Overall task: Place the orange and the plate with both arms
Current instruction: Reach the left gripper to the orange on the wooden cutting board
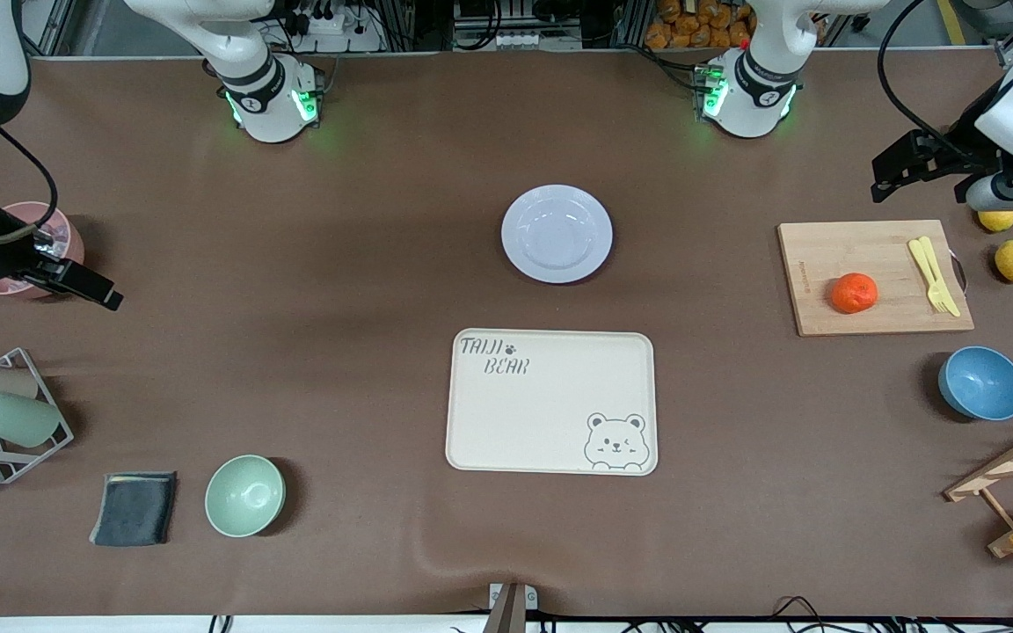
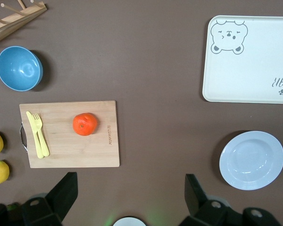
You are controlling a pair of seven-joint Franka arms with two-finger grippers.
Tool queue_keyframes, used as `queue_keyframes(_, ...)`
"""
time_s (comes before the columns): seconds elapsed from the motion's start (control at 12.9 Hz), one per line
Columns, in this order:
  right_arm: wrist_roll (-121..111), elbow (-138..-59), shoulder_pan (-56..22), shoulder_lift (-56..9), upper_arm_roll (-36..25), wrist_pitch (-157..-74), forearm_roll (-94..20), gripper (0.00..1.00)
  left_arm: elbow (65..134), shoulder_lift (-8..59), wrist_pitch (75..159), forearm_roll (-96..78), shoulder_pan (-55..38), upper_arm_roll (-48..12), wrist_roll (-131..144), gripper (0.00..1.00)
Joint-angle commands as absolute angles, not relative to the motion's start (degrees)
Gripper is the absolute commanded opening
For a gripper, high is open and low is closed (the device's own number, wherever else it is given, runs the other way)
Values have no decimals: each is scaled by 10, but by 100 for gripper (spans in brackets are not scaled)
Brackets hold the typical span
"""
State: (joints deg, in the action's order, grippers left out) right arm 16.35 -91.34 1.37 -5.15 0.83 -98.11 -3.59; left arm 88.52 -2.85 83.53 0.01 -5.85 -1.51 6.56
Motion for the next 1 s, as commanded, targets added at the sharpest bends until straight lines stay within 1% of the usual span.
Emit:
queue_keyframes(0.0, 172, -914, 7, -47, 6, -979, -40, 100, 877, -25, 836, -11, -54, -14, 48, 100)
queue_keyframes(0.39, 166, -913, 3, -47, 6, -978, -44, 100, 883, -15, 828, -11, -55, -14, 67, 100)
queue_keyframes(0.54, 168, -909, 4, -47, 6, -976, -43, 100, 898, -13, 817, -10, -52, -13, 68, 100)
queue_keyframes(0.77, 163, -909, -1, -45, 6, -976, -42, 100, 945, -18, 822, -10, -21, -13, 57, 100)
queue_keyframes(0.93, 161, -911, 2, -46, 5, -975, -41, 100, 1006, -32, 857, -8, 3, -13, 47, 100)
